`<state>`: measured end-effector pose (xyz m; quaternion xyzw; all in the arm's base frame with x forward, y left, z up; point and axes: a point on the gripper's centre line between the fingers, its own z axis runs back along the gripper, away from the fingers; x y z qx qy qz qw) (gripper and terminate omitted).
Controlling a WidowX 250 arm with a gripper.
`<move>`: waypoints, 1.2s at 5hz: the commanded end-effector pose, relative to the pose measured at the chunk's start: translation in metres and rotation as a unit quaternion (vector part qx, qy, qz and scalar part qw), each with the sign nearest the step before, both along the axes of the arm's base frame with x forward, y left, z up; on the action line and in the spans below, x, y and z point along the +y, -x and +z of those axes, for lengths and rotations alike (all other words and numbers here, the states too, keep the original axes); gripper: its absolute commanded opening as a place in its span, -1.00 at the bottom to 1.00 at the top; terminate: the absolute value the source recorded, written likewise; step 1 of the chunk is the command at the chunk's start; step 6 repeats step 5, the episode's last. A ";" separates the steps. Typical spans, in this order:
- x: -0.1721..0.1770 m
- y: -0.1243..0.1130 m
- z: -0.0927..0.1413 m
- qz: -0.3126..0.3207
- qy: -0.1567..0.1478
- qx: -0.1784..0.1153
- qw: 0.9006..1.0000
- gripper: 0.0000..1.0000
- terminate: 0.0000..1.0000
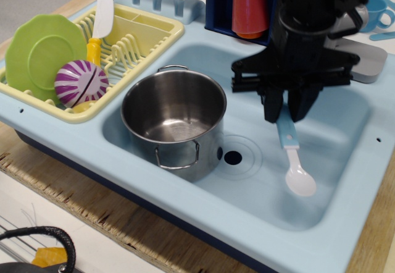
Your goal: Put spoon in pot
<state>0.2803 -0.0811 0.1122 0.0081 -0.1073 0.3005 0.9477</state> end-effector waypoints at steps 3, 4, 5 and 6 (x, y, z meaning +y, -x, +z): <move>0.057 -0.004 0.075 0.020 -0.049 -0.123 0.991 -1.00 -1.00; 0.078 -0.006 0.081 0.020 -0.065 -0.120 0.990 -1.00 -1.00; 0.098 -0.009 0.085 -0.013 -0.071 -0.132 0.989 -1.00 1.00; 0.098 -0.009 0.085 -0.013 -0.071 -0.132 0.989 -1.00 1.00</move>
